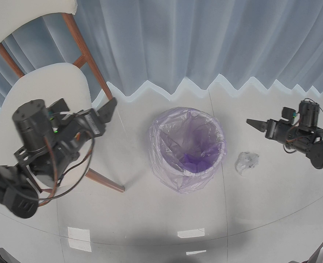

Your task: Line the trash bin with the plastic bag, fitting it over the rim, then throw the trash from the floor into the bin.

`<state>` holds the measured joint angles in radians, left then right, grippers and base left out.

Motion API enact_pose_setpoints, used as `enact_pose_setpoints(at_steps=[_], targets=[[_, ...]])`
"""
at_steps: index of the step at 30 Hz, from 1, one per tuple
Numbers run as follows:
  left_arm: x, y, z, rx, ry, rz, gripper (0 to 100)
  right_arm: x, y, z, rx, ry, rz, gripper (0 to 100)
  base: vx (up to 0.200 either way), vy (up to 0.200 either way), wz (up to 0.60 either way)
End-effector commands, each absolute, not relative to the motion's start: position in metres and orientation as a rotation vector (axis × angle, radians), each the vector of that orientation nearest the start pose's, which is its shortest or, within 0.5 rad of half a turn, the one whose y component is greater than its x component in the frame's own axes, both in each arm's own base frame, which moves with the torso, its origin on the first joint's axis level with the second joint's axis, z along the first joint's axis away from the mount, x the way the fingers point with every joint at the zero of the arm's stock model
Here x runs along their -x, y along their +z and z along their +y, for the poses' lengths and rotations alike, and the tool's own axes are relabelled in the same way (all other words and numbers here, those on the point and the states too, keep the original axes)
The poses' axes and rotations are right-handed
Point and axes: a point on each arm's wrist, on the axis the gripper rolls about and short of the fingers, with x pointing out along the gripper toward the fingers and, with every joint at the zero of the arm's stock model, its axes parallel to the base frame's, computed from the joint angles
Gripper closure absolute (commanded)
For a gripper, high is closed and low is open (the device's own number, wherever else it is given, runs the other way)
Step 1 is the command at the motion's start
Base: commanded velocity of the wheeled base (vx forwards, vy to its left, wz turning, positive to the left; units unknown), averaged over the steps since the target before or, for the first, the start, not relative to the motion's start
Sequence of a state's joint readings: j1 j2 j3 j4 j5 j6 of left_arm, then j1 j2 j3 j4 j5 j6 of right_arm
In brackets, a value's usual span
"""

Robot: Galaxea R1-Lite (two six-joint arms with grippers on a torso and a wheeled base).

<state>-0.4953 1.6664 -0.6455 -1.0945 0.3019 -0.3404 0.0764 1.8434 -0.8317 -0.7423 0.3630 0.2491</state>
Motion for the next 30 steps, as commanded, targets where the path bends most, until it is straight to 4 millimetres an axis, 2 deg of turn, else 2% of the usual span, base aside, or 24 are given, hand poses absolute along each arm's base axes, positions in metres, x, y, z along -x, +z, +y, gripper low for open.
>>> enact_pose_setpoints(at_steps=[1, 2, 3, 6, 8, 9, 10, 11, 14, 17, 18, 19, 21, 24, 27, 30], targets=[[-0.157, 0.204, -0.047, 0.371, -0.049, -0.151, 0, -0.223, 0.17, -0.019, -0.317, 0.2, 0.372, 0, 0.0, 0.0, 0.0], [-0.15, 0.2, -0.037, 0.356, -0.006, -0.16, 0, -0.211, 0.167, -0.018, -0.287, 0.207, 0.372, 0, 0.0, 0.0, 0.0], [-0.148, 0.199, -0.035, 0.354, 0.006, -0.162, 0, -0.208, 0.167, -0.017, -0.282, 0.209, 0.373, 0, 0.0, 0.0, 0.0], [-0.118, 0.185, -0.013, 0.337, 0.131, -0.199, 0, -0.177, 0.161, -0.013, -0.184, 0.271, 0.355, 0, 0.0, 0.0, 0.0], [-0.093, 0.178, -0.007, 0.34, 0.141, -0.233, 0, -0.16, 0.154, -0.01, -0.138, 0.323, 0.352, 0, 0.0, 0.0, 0.0], [-0.093, 0.178, -0.007, 0.34, 0.141, -0.233, 0, -0.16, 0.154, -0.01, -0.138, 0.323, 0.352, 0, 0.0, 0.0, 0.0], [-0.068, 0.168, -0.003, 0.317, 0.135, -0.264, 0, -0.143, 0.144, -0.006, -0.113, 0.378, 0.365, 0, 0.0, 0.0, 0.0], [-0.057, 0.166, -0.001, 0.3, 0.135, -0.272, 0, -0.136, 0.136, -0.005, -0.106, 0.394, 0.385, 0, 0.0, 0.0, 0.0], [-0.024, 0.15, 0.003, 0.273, 0.134, -0.252, 0, -0.131, 0.123, -0.004, -0.112, 0.393, 0.44, 0, 0.0, 0.0, 0.0], [0.013, 0.105, 0.009, 0.133, 0.157, -0.146, 0, -0.145, 0.11, -0.008, -0.132, 0.32, 0.545, 0, 0.0, 0.0, 0.0], [0.02, 0.09, 0.01, 0.109, 0.178, -0.095, 0, -0.152, 0.107, -0.01, -0.136, 0.29, 0.575, 0, 0.0, 0.0, 0.0], [0.018, 0.085, 0.011, 0.108, 0.217, -0.032, 0, -0.16, 0.104, -0.011, -0.142, 0.27, 0.6, 0, 0.0, 0.0, 0.0], [0.015, 0.083, 0.012, 0.137, 0.302, 0.023, 0, -0.176, 0.1, -0.013, -0.159, 0.256, 0.633, 0, 0.0, 0.0, 0.0], [0.015, 0.082, 0.012, 0.179, 0.296, 0.024, 0, -0.202, 0.088, -0.016, -0.175, 0.242, 0.685, 0, 0.0, 0.0, 0.0], [0.015, 0.082, 0.011, 0.185, 0.282, 0.024, 0, -0.226, 0.07, -0.02, -0.176, 0.207, 0.722, 0, 0.0, 0.0, 0.0], [0.016, 0.082, 0.011, 0.181, 0.292, 0.019, 0, -0.253, 0.043, -0.023, -0.165, 0.183, 0.716, 0, 0.0, 0.0, 0.0]])
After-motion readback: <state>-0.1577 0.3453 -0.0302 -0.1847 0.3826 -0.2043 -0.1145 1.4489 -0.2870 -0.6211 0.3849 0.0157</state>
